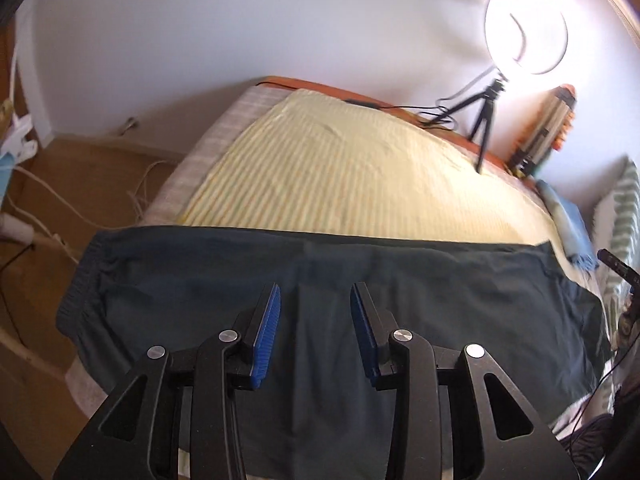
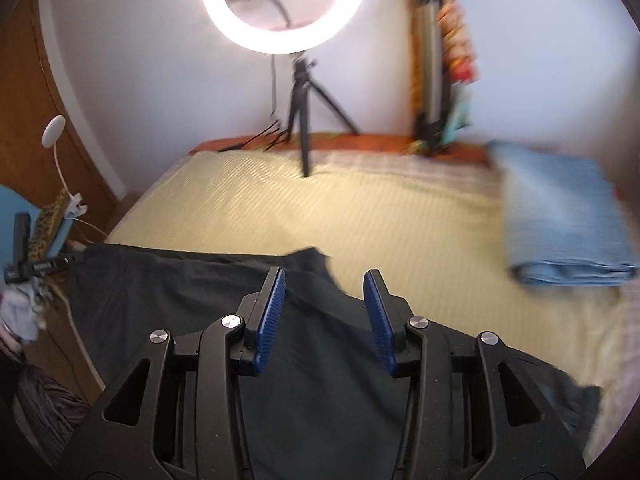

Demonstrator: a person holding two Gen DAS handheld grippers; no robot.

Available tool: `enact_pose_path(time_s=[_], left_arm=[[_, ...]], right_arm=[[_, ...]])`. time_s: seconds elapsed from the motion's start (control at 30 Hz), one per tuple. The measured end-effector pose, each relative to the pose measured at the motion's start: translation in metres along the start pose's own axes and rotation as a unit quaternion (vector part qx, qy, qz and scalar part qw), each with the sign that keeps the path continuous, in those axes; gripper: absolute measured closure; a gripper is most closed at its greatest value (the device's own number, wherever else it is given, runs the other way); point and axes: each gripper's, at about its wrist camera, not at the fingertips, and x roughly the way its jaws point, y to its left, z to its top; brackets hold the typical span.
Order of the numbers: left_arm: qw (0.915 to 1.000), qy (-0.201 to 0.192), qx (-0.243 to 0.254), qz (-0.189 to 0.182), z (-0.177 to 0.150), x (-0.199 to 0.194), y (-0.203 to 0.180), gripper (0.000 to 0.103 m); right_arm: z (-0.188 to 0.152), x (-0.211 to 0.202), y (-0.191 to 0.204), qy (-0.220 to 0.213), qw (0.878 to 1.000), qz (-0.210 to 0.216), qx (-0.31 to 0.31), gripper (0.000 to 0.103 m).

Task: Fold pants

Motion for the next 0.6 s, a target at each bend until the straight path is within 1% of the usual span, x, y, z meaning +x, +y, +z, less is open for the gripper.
enact_pose_path(time_s=[0.03, 0.07, 0.13, 0.17, 0.2, 0.23, 0.27, 0.33, 0.37, 0.47, 0.57, 0.6], left_arm=[[1.0000, 0.004, -0.001, 0.005, 0.002, 0.006, 0.006, 0.068], [0.9999, 0.006, -0.002, 0.010, 0.002, 0.010, 0.008, 0.068], [0.9996, 0.005, -0.015, 0.023, 0.008, 0.019, 0.024, 0.068], [0.9994, 0.001, -0.023, 0.026, 0.008, 0.019, 0.034, 0.068], [0.9987, -0.003, -0.037, 0.036, 0.010, 0.022, 0.044, 0.068], [0.9971, -0.008, -0.061, 0.044, 0.011, 0.026, 0.058, 0.068], [0.9959, -0.010, -0.080, 0.040, 0.010, 0.027, 0.068, 0.068], [0.9925, -0.007, -0.115, 0.042, 0.010, 0.036, 0.082, 0.068], [0.9914, -0.005, -0.122, 0.047, 0.009, 0.039, 0.087, 0.068], [0.9911, 0.003, -0.117, 0.064, 0.011, 0.049, 0.091, 0.068], [0.9907, 0.003, -0.125, 0.055, 0.013, 0.054, 0.094, 0.068], [0.9904, 0.000, -0.127, 0.054, 0.014, 0.054, 0.094, 0.068]], right_arm=[[0.004, 0.013, 0.001, 0.010, 1.000, 0.009, 0.002, 0.060], [0.011, 0.034, 0.005, 0.022, 1.000, 0.009, -0.003, 0.060], [0.016, 0.061, 0.005, 0.039, 0.999, -0.010, -0.012, 0.056], [0.014, 0.069, 0.001, 0.045, 0.999, -0.008, -0.006, 0.048], [0.014, 0.080, -0.005, 0.054, 0.999, 0.005, 0.008, 0.043], [0.012, 0.088, -0.009, 0.061, 0.998, 0.016, 0.015, 0.043], [0.012, 0.093, -0.011, 0.067, 0.998, 0.019, 0.013, 0.043], [0.009, 0.097, -0.007, 0.071, 0.997, 0.012, -0.007, 0.043], [0.008, 0.099, -0.005, 0.072, 0.997, 0.010, -0.016, 0.043], [0.008, 0.101, 0.000, 0.076, 0.997, 0.017, -0.029, 0.043], [0.007, 0.110, 0.005, 0.085, 0.995, 0.003, -0.049, 0.043], [0.007, 0.113, 0.006, 0.087, 0.995, -0.003, -0.053, 0.046]])
